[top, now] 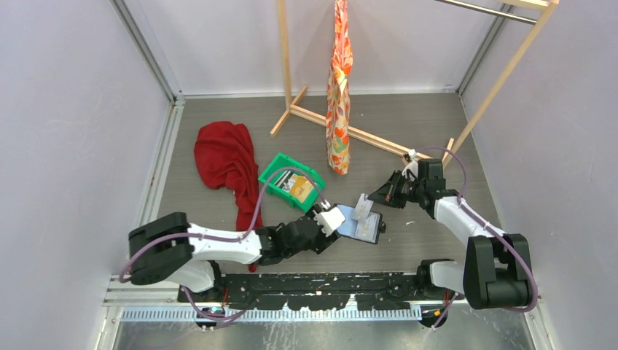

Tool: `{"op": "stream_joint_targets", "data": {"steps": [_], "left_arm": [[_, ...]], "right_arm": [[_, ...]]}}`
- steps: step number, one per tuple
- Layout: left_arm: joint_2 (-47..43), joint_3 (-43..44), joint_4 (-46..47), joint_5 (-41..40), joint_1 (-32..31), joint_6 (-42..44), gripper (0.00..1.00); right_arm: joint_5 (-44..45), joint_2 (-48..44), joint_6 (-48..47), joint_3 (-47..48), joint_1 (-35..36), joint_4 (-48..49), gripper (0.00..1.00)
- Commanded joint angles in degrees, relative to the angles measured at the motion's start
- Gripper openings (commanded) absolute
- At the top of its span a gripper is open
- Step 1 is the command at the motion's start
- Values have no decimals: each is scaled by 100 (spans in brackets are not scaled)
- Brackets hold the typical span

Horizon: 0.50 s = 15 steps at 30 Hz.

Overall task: Put the credit cards into the card holder
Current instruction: Insert the credit card into the card holder.

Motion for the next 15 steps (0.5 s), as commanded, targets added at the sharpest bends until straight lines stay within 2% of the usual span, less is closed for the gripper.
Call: {"op": "stream_joint_targets", "data": {"steps": [1, 8, 15], "left_arm": [[-620, -217, 293, 88, 36, -515, 62], [-1009, -739, 942, -140, 73, -1322, 79], [-1294, -809, 690, -205, 323, -2033, 91]], "right_arm": [[294, -323, 1035, -417, -113, 732, 1], [736, -529, 987, -725, -182, 649, 1], [791, -388, 924, -904, -183, 891, 1]]}}
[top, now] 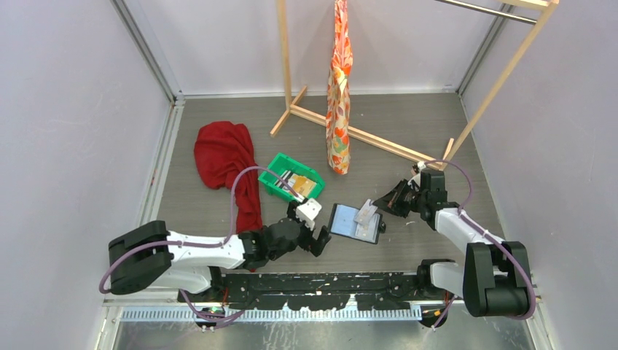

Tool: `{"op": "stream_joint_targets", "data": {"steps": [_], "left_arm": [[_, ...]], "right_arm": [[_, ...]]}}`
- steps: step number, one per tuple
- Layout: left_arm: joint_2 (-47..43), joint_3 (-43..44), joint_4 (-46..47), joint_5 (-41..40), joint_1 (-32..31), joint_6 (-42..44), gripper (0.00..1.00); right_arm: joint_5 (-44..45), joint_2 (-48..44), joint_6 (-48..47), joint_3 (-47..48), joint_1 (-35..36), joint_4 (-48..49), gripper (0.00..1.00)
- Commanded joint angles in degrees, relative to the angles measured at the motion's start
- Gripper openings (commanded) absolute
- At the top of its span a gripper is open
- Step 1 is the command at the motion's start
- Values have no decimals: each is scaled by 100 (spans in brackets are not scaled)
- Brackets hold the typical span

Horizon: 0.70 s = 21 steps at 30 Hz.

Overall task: Put the credit cards into the card holder
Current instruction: Insert the credit card into the card holder.

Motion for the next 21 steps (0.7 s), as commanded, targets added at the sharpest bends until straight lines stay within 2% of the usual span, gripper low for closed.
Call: {"op": "stream_joint_targets", "data": {"steps": [1, 7, 21], "left_arm": [[-351, 33, 183, -71, 259, -742, 91], [-397, 5, 238, 556, 679, -1398, 89], [364, 133, 666, 1275, 832, -2045, 82]], "right_arm": [[116, 8, 17, -72, -10, 315, 1], [42, 137, -121, -105, -11, 302, 1], [-4, 423, -110, -164, 292, 309, 1]]}}
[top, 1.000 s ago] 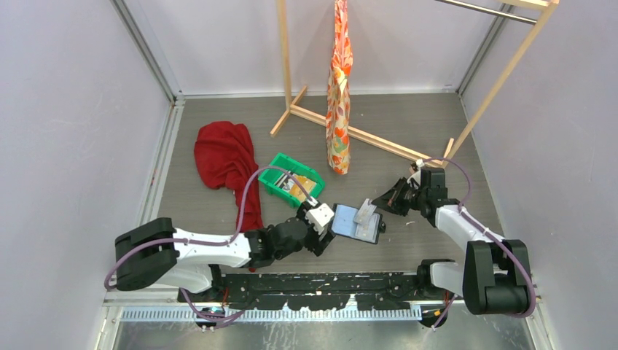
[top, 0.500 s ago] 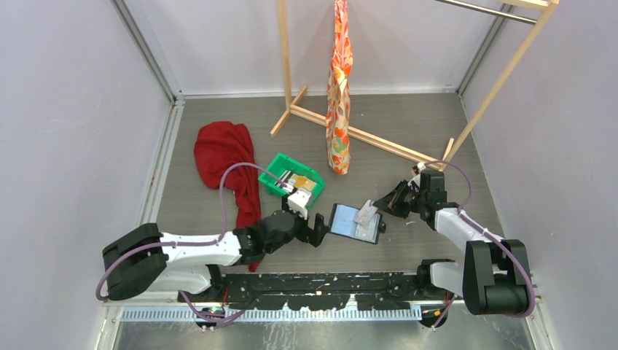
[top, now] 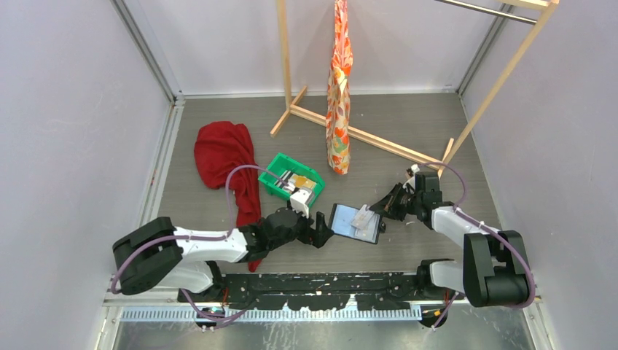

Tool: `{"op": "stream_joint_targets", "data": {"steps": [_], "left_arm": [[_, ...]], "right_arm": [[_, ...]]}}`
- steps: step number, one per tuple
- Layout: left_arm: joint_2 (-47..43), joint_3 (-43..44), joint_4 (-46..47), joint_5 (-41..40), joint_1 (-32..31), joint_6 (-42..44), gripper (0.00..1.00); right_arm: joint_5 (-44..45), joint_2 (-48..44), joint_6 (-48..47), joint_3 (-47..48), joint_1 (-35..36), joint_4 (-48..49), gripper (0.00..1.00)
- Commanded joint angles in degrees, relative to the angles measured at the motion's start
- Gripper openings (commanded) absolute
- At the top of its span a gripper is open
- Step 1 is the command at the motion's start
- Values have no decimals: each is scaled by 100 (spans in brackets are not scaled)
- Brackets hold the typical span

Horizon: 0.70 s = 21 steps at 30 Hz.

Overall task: Put the credit cards into the card holder
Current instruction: Insert the credit card into the card holder.

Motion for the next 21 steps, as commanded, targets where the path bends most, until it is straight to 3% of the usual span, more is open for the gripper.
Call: {"op": "stream_joint_targets", "data": {"steps": [1, 13, 21], "left_arm": [[369, 145, 548, 428, 137, -431, 80], [1152, 446, 739, 1281, 497, -1216, 70], [1015, 527, 245, 1262, 564, -1311, 67]], "right_arm": [[-30, 80, -71, -71, 114, 334, 1], [-159, 333, -69, -64, 408, 714, 1], [-152, 365, 241, -55, 429, 3, 1]]}}
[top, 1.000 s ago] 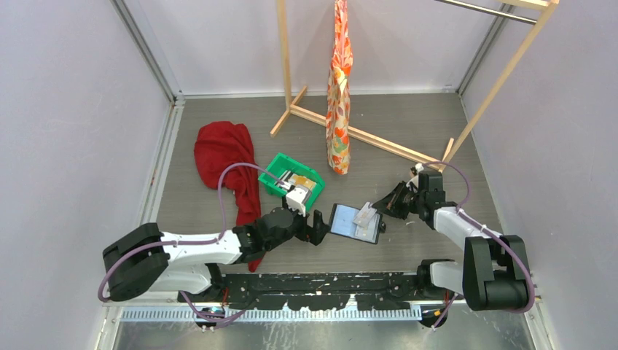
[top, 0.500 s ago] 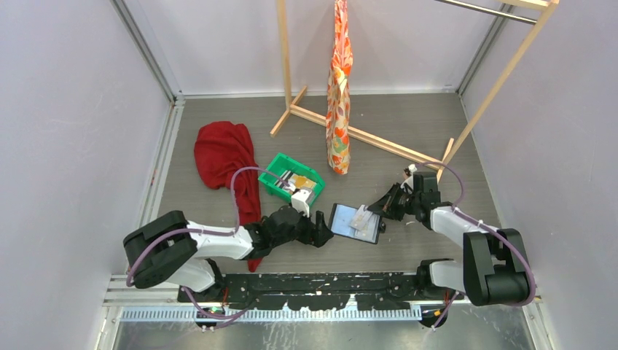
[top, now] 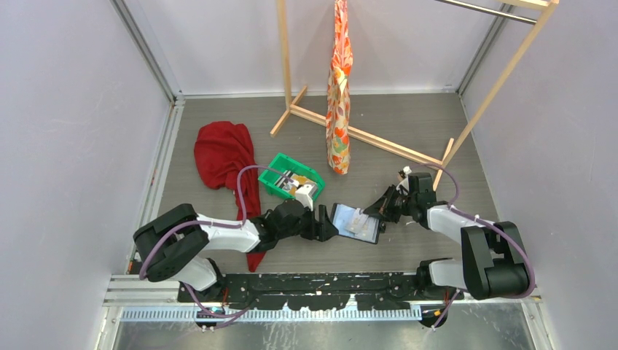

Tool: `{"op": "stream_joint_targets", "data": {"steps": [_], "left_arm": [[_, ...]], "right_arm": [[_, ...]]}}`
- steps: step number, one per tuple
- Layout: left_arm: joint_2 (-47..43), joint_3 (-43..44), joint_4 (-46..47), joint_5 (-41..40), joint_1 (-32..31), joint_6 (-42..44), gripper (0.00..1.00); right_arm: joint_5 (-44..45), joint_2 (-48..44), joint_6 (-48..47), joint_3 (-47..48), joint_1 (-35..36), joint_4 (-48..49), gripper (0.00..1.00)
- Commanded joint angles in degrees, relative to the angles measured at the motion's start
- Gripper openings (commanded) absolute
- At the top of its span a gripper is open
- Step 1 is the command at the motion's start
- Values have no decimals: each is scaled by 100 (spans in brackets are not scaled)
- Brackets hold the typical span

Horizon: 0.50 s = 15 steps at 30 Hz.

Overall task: Put the credit cards into the card holder
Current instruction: Insert the credit card into the card holder.

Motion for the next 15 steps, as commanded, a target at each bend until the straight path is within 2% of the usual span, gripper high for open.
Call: {"op": "stream_joint_targets", "data": {"steps": [1, 15], "left_arm": [[-186, 109, -104, 52, 53, -105, 67], [-43, 183, -114, 149, 69, -196, 66]], "right_arm": [[79, 67, 114, -9, 34, -398, 1], [80, 213, -35, -19, 219, -183, 4]]}}
